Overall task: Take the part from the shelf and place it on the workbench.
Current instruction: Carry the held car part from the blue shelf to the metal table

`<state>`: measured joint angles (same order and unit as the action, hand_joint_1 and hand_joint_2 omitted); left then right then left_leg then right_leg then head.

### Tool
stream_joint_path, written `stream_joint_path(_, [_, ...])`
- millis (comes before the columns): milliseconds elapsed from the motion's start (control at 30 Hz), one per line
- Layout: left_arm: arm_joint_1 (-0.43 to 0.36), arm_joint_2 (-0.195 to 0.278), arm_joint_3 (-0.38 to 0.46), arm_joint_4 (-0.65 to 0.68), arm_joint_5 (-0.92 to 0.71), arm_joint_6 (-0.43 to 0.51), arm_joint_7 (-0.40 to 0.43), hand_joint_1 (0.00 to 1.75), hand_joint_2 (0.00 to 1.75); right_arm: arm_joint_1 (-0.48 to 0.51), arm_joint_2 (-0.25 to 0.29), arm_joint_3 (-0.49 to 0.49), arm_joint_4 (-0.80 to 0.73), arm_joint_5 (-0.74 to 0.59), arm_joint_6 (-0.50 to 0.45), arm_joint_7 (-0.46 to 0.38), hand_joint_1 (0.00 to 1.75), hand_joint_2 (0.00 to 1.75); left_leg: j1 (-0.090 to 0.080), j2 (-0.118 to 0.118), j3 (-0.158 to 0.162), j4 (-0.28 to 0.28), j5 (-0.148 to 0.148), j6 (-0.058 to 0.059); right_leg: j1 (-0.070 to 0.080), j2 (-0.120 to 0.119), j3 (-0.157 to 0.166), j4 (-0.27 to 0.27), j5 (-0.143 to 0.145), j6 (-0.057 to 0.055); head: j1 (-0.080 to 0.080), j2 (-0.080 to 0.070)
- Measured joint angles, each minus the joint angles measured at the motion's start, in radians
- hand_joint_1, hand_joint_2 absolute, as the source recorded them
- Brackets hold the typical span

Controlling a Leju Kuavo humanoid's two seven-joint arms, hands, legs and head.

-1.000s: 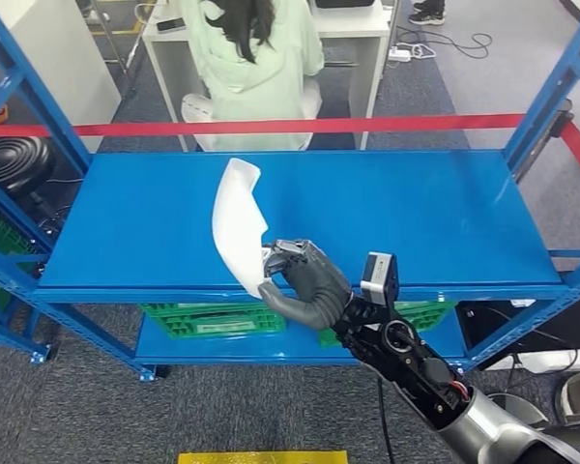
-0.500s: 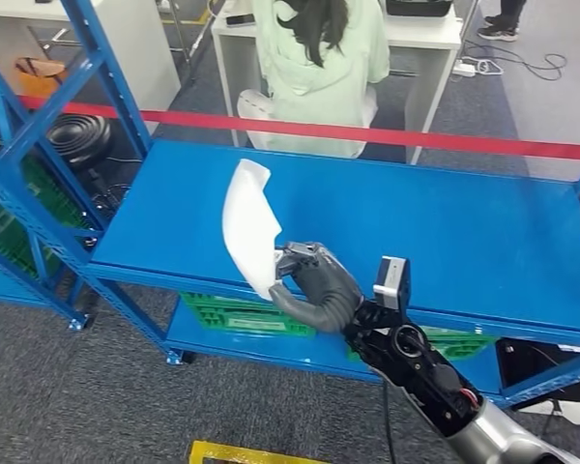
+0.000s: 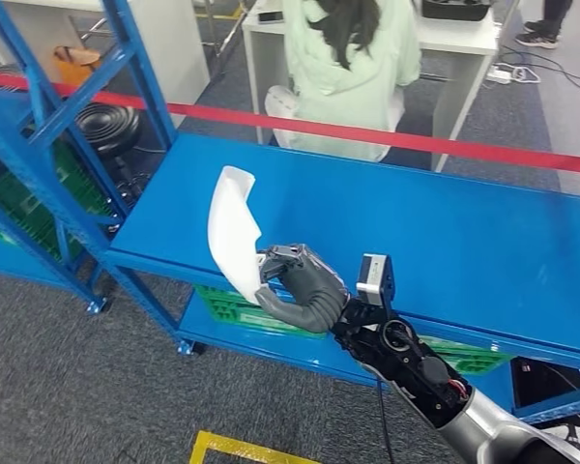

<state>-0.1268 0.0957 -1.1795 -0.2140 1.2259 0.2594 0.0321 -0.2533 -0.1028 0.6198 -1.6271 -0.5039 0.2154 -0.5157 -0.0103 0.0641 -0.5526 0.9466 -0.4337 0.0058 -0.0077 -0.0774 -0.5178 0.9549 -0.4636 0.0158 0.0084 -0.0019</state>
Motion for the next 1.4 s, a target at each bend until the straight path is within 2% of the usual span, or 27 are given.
stream_joint_path(67, [-0.001,0.000,0.000,0.000,0.000,0.000,-0.001,0.00,1.75,-0.002,0.000,0.002,-0.001,0.005,0.000,0.003,1.75,1.75,0.000,-0.021,-0.001,-0.007,0.004,0.010,0.001,-0.013,0.005,-0.003,-0.003,0.011,0.002,0.000])
stream_joint_path(133, [0.001,0.000,0.000,0.000,-0.001,0.000,0.000,0.00,1.75,-0.004,0.000,0.004,-0.002,0.009,0.000,0.004,1.75,1.75,0.006,-0.040,0.005,-0.017,0.010,0.020,-0.001,0.009,-0.001,0.022,-0.025,0.021,0.004,0.000])
stream_joint_path(167, [0.001,-0.001,0.000,0.000,-0.001,0.000,0.000,0.00,1.75,-0.004,0.000,0.004,-0.003,0.012,0.000,0.004,1.75,1.75,0.010,-0.048,0.008,-0.021,0.012,0.024,-0.001,0.030,-0.019,0.064,-0.051,0.025,0.008,0.000])
stream_joint_path(233, [0.001,-0.001,0.000,0.000,-0.001,0.000,0.000,0.00,1.75,-0.003,0.000,0.005,-0.002,0.016,0.000,0.004,1.75,1.75,0.010,-0.067,0.008,-0.022,0.013,0.028,-0.002,0.063,-0.085,0.205,-0.119,0.029,0.017,0.000])
stream_joint_path(267, [0.001,-0.001,0.000,0.000,-0.001,0.000,0.000,0.00,1.75,-0.002,0.000,0.006,-0.002,0.018,0.000,0.005,1.75,1.75,0.010,-0.079,0.009,-0.021,0.013,0.029,-0.003,0.068,-0.116,0.268,-0.139,0.030,0.020,0.000])
stream_joint_path(300, [0.001,-0.001,0.000,0.000,-0.001,0.000,0.000,0.00,1.75,-0.002,0.000,0.007,-0.001,0.019,0.000,0.006,1.75,1.75,0.011,-0.092,0.009,-0.020,0.012,0.029,-0.003,0.071,-0.135,0.301,-0.141,0.031,0.023,0.000])
stream_joint_path(333, [0.002,-0.002,0.000,0.000,-0.001,0.000,0.000,0.00,1.75,-0.002,0.000,0.007,-0.001,0.020,0.000,0.007,1.75,1.75,0.011,-0.106,0.010,-0.018,0.011,0.029,-0.003,0.073,-0.134,0.290,-0.120,0.031,0.025,0.000])
stream_joint_path(367, [0.002,-0.002,0.000,0.000,-0.002,0.000,0.000,0.00,1.75,-0.002,0.000,0.007,0.000,0.021,0.000,0.007,1.75,1.75,0.012,-0.121,0.012,-0.015,0.010,0.027,-0.004,0.078,-0.115,0.240,-0.083,0.030,0.028,0.000])
stream_joint_path(433, [0.002,-0.003,0.000,0.000,-0.003,0.000,0.000,0.00,1.75,-0.003,0.000,0.007,0.000,0.021,0.000,0.007,1.75,1.75,0.012,-0.147,0.012,-0.008,0.005,0.020,-0.009,0.114,-0.054,0.095,-0.011,0.026,0.035,0.000])
stream_joint_path(500, [0.002,-0.004,0.000,0.000,-0.004,0.000,0.000,0.00,1.75,-0.004,0.000,0.008,0.000,0.021,0.000,0.007,1.75,1.75,0.013,-0.169,0.005,-0.002,0.003,0.011,-0.013,0.145,-0.021,0.016,0.012,0.022,0.034,0.000])
stream_joint_path(567, [0.004,-0.002,0.000,0.000,-0.003,0.000,-0.001,0.00,1.75,-0.006,0.000,0.009,0.000,0.021,0.000,0.008,1.75,1.75,0.016,-0.188,-0.002,-0.003,0.006,0.000,-0.012,0.137,-0.018,0.007,0.011,0.013,0.029,0.000])
stream_joint_path(600, [0.007,-0.001,0.000,0.000,-0.003,0.000,-0.001,0.00,1.75,-0.008,0.000,0.009,0.000,0.021,0.000,0.008,1.75,1.75,0.017,-0.182,-0.005,0.001,0.004,-0.006,-0.012,0.126,-0.016,0.003,0.013,0.007,0.028,0.000])
stream_joint_path(667, [0.009,0.000,0.000,0.000,-0.003,0.000,-0.001,0.00,1.75,-0.011,0.000,0.010,0.000,0.021,0.000,0.008,1.75,1.75,0.016,-0.139,-0.032,0.056,-0.030,-0.017,-0.015,0.103,-0.012,-0.005,0.017,-0.005,0.017,0.000])
stream_joint_path(733, [0.006,-0.002,0.000,0.000,-0.003,0.000,-0.001,0.00,1.75,-0.010,0.000,0.011,0.000,0.021,0.000,0.007,1.75,1.75,0.018,-0.090,-0.100,0.189,-0.095,-0.028,-0.013,0.078,-0.011,-0.007,0.015,-0.012,0.004,0.000])
stream_joint_path(767, [0.005,-0.002,0.000,0.000,-0.003,0.000,-0.001,0.00,1.75,-0.010,0.000,0.011,0.000,0.021,0.000,0.008,1.75,1.75,0.020,-0.080,-0.134,0.257,-0.120,-0.032,-0.012,0.065,-0.011,-0.007,0.014,-0.013,0.002,0.000])
stream_joint_path(800, [0.005,-0.002,0.000,0.000,-0.003,0.000,-0.001,0.00,1.75,-0.009,0.000,0.012,0.000,0.021,0.000,0.008,1.75,1.75,0.022,-0.076,-0.156,0.297,-0.129,-0.034,-0.011,0.052,-0.010,-0.007,0.012,-0.014,0.002,0.000])
stream_joint_path(833, [0.006,-0.002,0.000,0.000,-0.002,0.001,-0.001,0.00,1.75,-0.009,0.000,0.013,0.000,0.021,0.000,0.008,1.75,1.75,0.024,-0.073,-0.158,0.298,-0.118,-0.036,-0.011,0.040,-0.009,-0.007,0.011,-0.013,0.001,0.000])
stream_joint_path(867, [0.006,-0.002,0.000,0.000,-0.001,0.002,-0.001,0.00,1.75,-0.009,0.000,0.014,0.000,0.021,0.000,0.008,1.75,1.75,0.025,-0.069,-0.137,0.255,-0.090,-0.036,-0.012,0.029,-0.008,-0.007,0.009,-0.012,0.000,0.000])
stream_joint_path(933, [0.006,0.000,0.000,0.000,0.002,0.005,0.000,0.00,1.75,-0.010,0.000,0.015,0.000,0.021,0.000,0.008,1.75,1.75,0.023,-0.038,-0.058,0.102,-0.025,-0.030,-0.010,0.010,-0.002,-0.006,0.005,-0.006,-0.002,0.000])
stream_joint_path(1000, [0.003,0.001,0.000,0.000,0.006,0.010,0.002,0.00,1.75,-0.011,0.000,0.015,0.000,0.022,0.000,0.007,1.75,1.75,0.017,-0.014,-0.009,0.006,0.004,-0.019,-0.005,-0.007,0.003,-0.006,0.000,0.003,0.000,0.000])
stream_joint_path(1100, [0.005,0.004,0.000,0.000,0.013,0.013,0.005,0.00,1.75,-0.012,0.001,0.016,0.000,0.022,0.005,0.005,1.75,1.75,0.015,-0.036,-0.006,-0.008,0.008,-0.003,-0.004,-0.025,0.009,-0.007,-0.006,0.019,0.006,0.000])
stream_joint_path(1167, [0.006,0.006,0.000,0.000,0.016,0.014,0.007,0.00,1.75,-0.012,0.001,0.016,0.000,0.021,0.010,0.003,1.75,1.75,0.021,-0.054,-0.001,-0.015,0.013,0.008,-0.007,0.007,-0.005,0.036,-0.038,0.029,0.010,0.000])
stream_joint_path(1233, [0.006,0.006,0.001,0.000,0.019,0.017,0.009,0.00,1.75,-0.010,0.001,0.016,0.001,0.021,0.012,0.002,1.75,1.75,0.023,-0.071,0.002,-0.017,0.014,0.016,-0.009,0.055,-0.065,0.166,-0.103,0.034,0.020,0.000])
stream_joint_path(1300, [0.005,0.007,0.001,0.000,0.020,0.021,0.011,0.00,1.75,-0.007,0.001,0.016,0.003,0.021,0.012,0.002,1.75,1.75,0.021,-0.094,0.003,-0.017,0.013,0.019,-0.009,0.071,-0.129,0.294,-0.146,0.035,0.026,0.000])
stream_joint_path(1333, [0.005,0.007,0.001,0.000,0.021,0.022,0.013,0.00,1.75,-0.007,0.001,0.016,0.005,0.021,0.013,0.002,1.75,1.75,0.021,-0.107,0.004,-0.016,0.013,0.019,-0.009,0.073,-0.140,0.310,-0.140,0.035,0.028,0.000])
stream_joint_path(1367, [0.005,0.006,0.001,0.000,0.021,0.023,0.014,0.00,1.75,-0.007,0.001,0.016,0.006,0.021,0.014,0.002,1.75,1.75,0.022,-0.121,0.005,-0.015,0.012,0.018,-0.010,0.076,-0.132,0.282,-0.112,0.034,0.030,0.000])
stream_joint_path(1400, [0.006,0.005,0.001,0.000,0.021,0.024,0.016,0.00,1.75,-0.007,0.001,0.016,0.007,0.021,0.015,0.002,1.75,1.75,0.022,-0.135,0.007,-0.013,0.011,0.016,-0.011,0.087,-0.106,0.219,-0.072,0.032,0.033,0.000])
